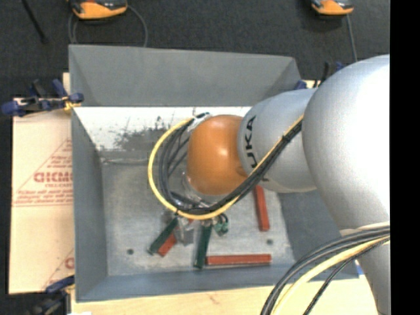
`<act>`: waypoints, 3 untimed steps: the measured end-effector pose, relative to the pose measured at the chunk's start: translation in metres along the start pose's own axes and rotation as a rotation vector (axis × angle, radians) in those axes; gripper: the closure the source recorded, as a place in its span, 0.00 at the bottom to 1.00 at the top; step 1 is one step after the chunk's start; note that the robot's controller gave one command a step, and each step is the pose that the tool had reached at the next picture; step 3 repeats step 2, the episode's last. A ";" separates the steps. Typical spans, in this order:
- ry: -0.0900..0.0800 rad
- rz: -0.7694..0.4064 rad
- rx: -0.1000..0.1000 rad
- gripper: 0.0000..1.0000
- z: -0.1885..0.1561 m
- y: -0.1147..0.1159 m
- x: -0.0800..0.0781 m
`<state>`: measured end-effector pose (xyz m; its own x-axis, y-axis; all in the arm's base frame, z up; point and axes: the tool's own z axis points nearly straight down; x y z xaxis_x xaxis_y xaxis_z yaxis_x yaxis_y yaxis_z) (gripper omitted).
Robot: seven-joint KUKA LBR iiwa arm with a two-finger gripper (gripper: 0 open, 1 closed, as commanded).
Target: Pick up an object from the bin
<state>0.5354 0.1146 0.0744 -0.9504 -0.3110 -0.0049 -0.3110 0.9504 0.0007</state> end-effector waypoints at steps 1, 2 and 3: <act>-0.005 0.005 0.003 1.00 -0.079 -0.001 -0.003; -0.002 0.011 0.002 1.00 -0.107 -0.002 -0.004; -0.002 0.011 0.002 1.00 -0.107 -0.002 -0.004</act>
Offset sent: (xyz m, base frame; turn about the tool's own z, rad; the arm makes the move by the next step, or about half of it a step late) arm -0.0001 0.0001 0.0741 0.0000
